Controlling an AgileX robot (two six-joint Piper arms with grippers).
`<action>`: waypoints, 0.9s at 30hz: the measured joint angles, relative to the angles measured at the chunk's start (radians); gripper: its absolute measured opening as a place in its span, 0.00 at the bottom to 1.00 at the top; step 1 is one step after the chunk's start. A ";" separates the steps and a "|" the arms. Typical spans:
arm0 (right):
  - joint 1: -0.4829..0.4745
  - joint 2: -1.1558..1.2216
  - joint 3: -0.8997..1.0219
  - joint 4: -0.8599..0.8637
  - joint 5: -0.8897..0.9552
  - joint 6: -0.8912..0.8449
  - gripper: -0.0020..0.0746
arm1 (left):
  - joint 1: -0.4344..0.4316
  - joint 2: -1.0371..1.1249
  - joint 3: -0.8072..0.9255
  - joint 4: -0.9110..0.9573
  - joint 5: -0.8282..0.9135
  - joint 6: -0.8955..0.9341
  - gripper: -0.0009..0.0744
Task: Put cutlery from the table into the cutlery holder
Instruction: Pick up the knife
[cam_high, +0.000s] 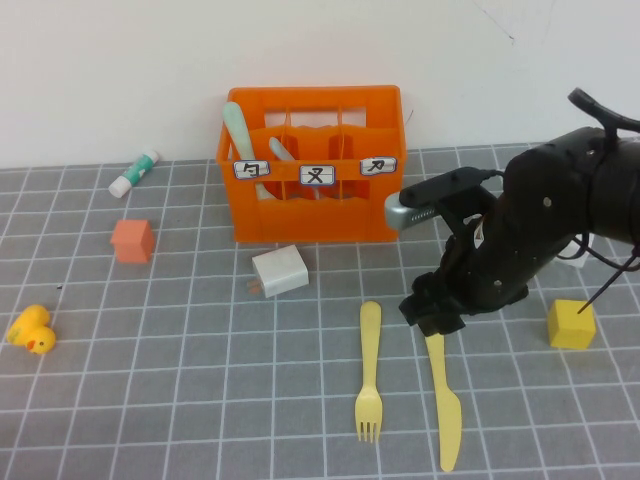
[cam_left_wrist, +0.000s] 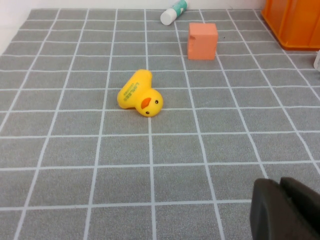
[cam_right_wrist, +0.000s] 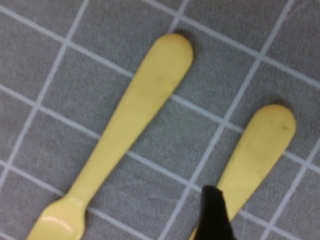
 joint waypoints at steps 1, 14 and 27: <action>0.002 0.003 0.000 0.000 0.002 0.002 0.62 | 0.000 0.000 0.000 0.000 0.000 -0.002 0.01; 0.043 0.097 0.000 -0.036 0.010 0.076 0.62 | 0.000 0.000 0.000 0.000 0.000 -0.006 0.01; 0.043 0.097 0.000 -0.059 -0.008 0.080 0.51 | 0.000 0.000 0.000 0.000 0.000 -0.006 0.01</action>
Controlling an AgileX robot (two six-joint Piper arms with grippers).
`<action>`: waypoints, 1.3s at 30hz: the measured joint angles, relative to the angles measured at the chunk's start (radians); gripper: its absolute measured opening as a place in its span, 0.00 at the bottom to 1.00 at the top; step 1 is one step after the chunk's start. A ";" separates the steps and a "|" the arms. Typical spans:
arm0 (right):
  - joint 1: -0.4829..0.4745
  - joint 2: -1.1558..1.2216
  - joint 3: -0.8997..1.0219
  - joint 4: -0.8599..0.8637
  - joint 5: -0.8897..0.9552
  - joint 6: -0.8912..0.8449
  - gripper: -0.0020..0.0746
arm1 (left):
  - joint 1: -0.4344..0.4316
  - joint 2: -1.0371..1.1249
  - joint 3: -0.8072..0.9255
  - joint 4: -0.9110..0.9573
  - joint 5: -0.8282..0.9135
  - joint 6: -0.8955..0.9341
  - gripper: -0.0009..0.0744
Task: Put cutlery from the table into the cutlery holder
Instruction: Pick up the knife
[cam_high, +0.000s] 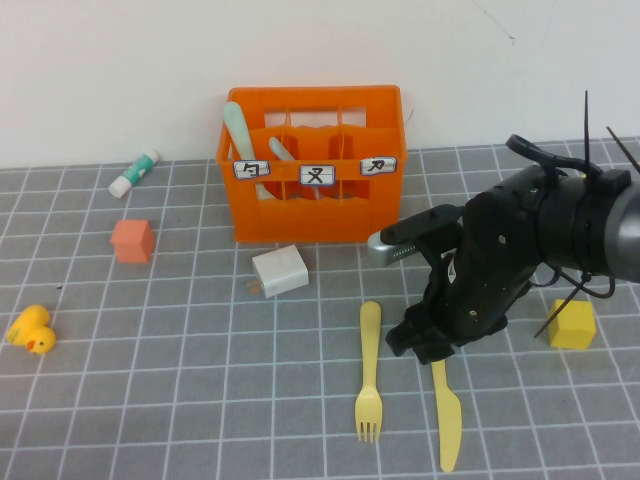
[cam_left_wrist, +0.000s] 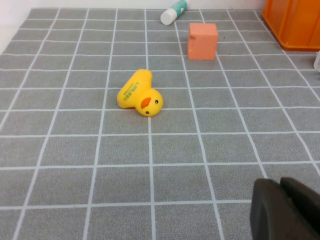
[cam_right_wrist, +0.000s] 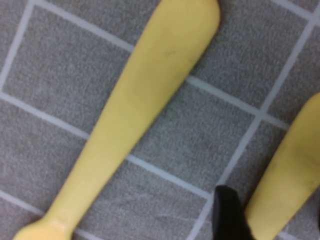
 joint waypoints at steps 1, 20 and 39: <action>0.000 0.001 0.000 0.000 -0.002 0.000 0.49 | 0.000 0.000 0.000 0.000 0.000 0.000 0.01; 0.000 0.001 0.000 0.004 0.021 -0.057 0.40 | 0.000 0.000 0.000 0.000 0.000 0.000 0.01; 0.000 0.001 -0.005 0.009 0.069 -0.178 0.23 | 0.000 0.000 0.000 0.000 0.000 0.000 0.01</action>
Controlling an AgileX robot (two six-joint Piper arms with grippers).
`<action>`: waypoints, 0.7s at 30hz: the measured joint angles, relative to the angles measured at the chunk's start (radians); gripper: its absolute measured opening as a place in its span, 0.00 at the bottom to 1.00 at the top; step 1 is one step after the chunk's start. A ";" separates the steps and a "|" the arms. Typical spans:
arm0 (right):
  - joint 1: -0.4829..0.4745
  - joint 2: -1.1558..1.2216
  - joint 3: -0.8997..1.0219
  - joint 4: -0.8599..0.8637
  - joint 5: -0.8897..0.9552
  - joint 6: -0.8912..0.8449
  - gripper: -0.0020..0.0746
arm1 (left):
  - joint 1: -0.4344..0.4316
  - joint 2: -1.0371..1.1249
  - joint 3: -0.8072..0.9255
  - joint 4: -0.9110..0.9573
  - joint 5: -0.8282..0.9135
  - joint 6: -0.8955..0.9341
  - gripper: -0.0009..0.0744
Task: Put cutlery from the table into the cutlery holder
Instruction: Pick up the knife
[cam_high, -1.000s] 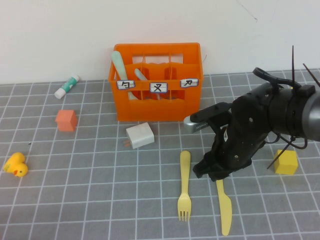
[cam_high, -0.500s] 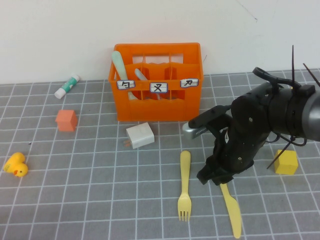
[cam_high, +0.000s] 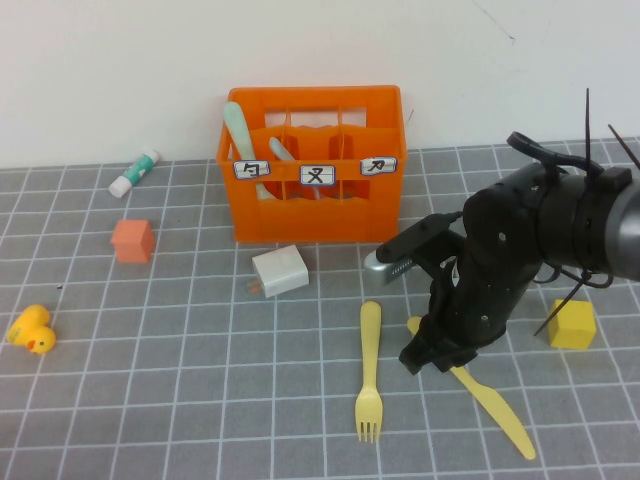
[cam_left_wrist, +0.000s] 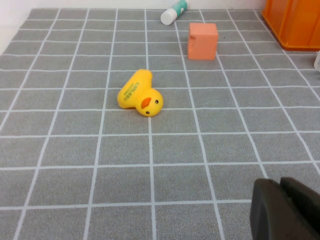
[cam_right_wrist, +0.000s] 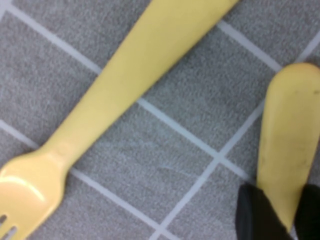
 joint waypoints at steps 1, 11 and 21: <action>0.000 0.000 0.000 0.000 0.000 -0.002 0.23 | 0.000 0.000 0.000 0.000 0.000 0.000 0.01; 0.000 0.000 -0.002 0.002 -0.010 -0.069 0.23 | 0.000 0.000 0.000 0.000 0.000 -0.002 0.01; 0.000 -0.120 -0.002 0.079 -0.166 -0.072 0.23 | 0.000 0.000 0.000 0.000 0.000 -0.002 0.01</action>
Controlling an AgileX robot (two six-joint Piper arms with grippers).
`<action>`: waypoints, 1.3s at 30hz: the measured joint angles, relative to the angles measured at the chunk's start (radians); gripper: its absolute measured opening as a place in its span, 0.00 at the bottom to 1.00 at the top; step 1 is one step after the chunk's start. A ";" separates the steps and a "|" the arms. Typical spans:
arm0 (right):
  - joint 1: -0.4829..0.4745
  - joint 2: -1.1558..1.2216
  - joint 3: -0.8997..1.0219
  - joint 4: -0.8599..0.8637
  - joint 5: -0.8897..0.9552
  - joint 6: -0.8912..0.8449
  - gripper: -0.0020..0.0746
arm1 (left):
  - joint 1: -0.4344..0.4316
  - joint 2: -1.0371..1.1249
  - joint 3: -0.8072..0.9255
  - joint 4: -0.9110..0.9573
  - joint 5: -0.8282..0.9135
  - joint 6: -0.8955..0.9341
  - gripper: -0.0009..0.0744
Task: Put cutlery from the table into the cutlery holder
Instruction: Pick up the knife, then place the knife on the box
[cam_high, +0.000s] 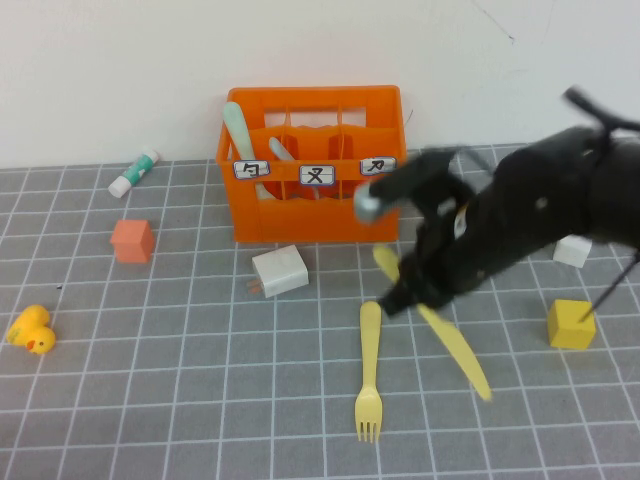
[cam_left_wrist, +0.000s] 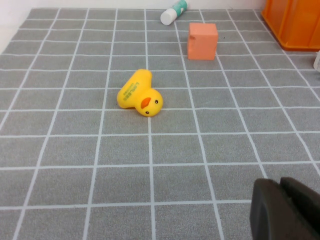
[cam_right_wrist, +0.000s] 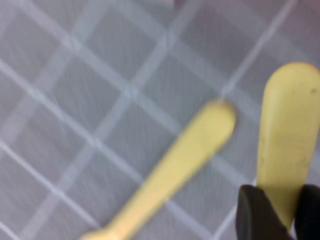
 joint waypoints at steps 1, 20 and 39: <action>0.000 -0.023 0.000 0.005 -0.025 0.000 0.23 | 0.000 0.000 0.000 0.005 0.000 0.000 0.01; 0.000 -0.165 0.004 0.015 -0.886 0.000 0.23 | 0.000 0.000 0.000 0.000 0.000 0.000 0.01; 0.000 0.071 0.005 0.060 -1.350 -0.123 0.23 | 0.000 0.000 0.000 0.005 0.000 0.003 0.01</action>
